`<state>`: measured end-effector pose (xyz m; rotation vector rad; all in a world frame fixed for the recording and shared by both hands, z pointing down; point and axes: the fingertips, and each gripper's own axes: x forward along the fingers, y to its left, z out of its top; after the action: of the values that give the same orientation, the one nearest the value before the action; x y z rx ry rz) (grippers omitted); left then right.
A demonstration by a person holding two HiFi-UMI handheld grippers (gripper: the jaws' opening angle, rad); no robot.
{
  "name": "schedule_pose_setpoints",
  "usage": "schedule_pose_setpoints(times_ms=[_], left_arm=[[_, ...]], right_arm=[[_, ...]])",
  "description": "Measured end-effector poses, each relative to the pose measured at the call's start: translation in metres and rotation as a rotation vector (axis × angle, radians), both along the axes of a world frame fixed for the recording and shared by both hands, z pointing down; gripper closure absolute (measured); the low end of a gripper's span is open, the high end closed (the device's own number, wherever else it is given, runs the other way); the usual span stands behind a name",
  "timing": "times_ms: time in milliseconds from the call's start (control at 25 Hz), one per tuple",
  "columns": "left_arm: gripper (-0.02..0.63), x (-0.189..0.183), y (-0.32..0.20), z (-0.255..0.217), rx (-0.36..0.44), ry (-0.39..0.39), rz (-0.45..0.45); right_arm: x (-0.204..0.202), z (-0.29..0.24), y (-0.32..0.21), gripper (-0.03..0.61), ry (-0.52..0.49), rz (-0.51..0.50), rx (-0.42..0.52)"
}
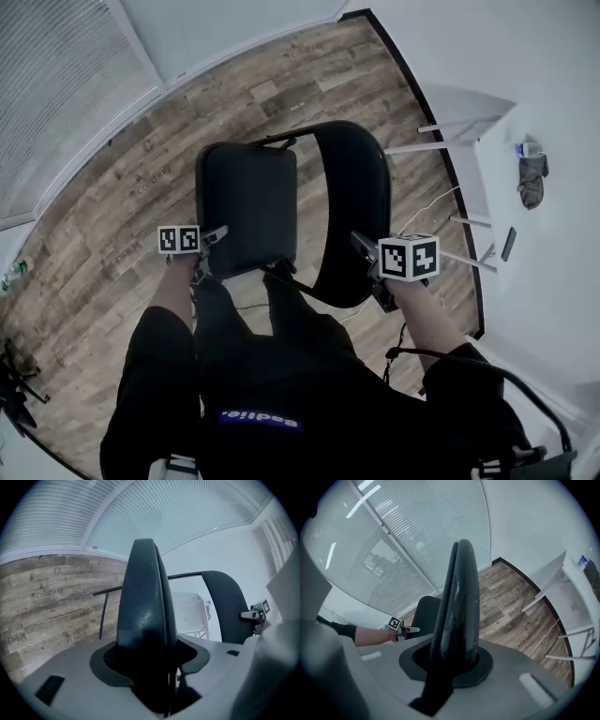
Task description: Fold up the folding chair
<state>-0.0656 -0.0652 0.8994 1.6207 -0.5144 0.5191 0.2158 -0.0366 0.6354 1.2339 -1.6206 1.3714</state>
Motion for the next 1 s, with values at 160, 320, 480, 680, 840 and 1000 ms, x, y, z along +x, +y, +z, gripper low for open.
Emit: schedule_pose_setpoints(times_ms=[160,320,480,680,840,1000], left_arm=[[0.368,0.021,0.006,-0.021,0.040,-0.018,-0.064],[0.382,0.040,0.009,-0.041,0.075,-0.024,-0.105],[0.387,0.059,0.010,-0.055,0.089,-0.045,-0.112],[0.397,0.076,0.019,-0.073,0.089,-0.081,-0.113],[0.403,0.095,0.023,-0.092,0.090,-0.078,-0.116],[0.424,0.119,0.024,-0.108,0.094,-0.077,-0.121]], right_arm=[[0.009,-0.012,0.000,0.523,0.008,-0.018,0.007],[0.018,-0.021,-0.002,0.523,0.017,-0.030,0.003],[0.025,-0.029,-0.001,0.523,0.001,0.003,-0.011],[0.020,-0.041,0.003,0.523,0.032,-0.001,-0.019],[0.017,-0.052,0.005,0.522,0.059,0.001,-0.021],[0.014,-0.062,0.003,0.522,0.093,-0.005,-0.021]])
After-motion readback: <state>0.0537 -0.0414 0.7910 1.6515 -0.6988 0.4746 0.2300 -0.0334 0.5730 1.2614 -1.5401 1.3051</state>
